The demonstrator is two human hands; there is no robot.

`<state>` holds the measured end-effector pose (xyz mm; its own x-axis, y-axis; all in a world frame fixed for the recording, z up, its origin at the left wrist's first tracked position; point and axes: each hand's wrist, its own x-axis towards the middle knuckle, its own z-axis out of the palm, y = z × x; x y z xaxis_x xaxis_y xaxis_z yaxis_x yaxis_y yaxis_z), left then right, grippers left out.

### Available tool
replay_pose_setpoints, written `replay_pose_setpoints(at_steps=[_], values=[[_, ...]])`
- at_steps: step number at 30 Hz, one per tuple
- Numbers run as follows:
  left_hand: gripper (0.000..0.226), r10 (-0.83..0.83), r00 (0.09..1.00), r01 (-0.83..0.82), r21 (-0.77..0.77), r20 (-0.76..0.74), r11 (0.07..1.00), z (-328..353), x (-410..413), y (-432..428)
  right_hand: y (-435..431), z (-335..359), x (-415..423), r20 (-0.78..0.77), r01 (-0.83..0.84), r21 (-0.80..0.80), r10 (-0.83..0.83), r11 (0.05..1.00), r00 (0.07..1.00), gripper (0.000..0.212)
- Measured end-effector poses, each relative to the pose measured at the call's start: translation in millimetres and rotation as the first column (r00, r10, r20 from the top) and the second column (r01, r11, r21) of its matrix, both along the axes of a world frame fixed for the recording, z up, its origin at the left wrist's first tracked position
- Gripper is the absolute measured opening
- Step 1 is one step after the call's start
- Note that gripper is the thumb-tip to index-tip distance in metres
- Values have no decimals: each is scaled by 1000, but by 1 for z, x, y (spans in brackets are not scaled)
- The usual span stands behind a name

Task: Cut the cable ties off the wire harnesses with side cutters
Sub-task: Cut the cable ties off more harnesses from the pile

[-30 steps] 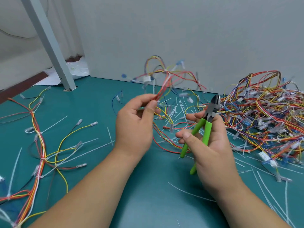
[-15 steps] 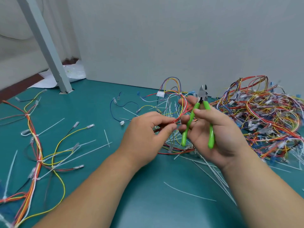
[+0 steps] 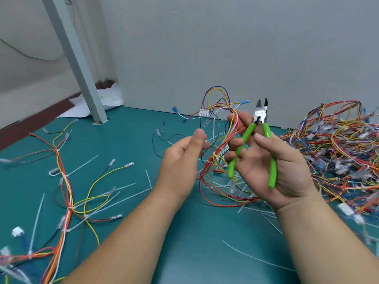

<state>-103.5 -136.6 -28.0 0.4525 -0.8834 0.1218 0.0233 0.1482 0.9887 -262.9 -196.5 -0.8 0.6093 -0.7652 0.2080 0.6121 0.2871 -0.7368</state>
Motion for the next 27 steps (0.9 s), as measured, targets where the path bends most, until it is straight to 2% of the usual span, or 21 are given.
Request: replay_pose_setpoints(at_steps=[2, 4, 5, 9, 11, 15, 19, 23, 27], values=[[41, -139, 990, 140, -26, 32, 990, 0, -3, 1, -2, 3, 1, 15, 25, -15, -24, 1000, 1000, 77], [53, -165, 974, 167, 5, 156, 986, -4, -5, -1, -4, 5, -2, 35, 49, -35, -48, 998, 998, 77], [52, -152, 963, 151, 21, 224, 988, -5, -5, -1, -5, 6, -4, 45, 53, -40, -51, 998, 998, 76], [16, -146, 933, 133, 65, 328, 989, -6, -4, 0, -8, 10, -13, 85, 26, -46, -22, 999, 996, 65], [9, -151, 934, 124, 102, 325, 987, -7, -4, 0, -9, 15, -15, 101, 8, -47, -3, 999, 995, 59], [27, -71, 956, 34, 134, 286, 990, -8, -5, 0, -7, 23, -14, 110, 6, -71, 2, 997, 994, 58], [69, -5, 976, -28, 149, 216, 989, -5, -6, 1, -5, 27, -14, 128, -13, -99, 26, 995, 991, 58], [40, 29, 1000, -29, 121, 0, 992, -3, -2, -3, -7, 26, -14, 125, -13, -86, 23, 996, 992, 51], [46, 78, 988, -76, 21, -135, 997, -2, 5, -4, -13, 18, -13, 72, 59, -28, -57, 998, 996, 48]])
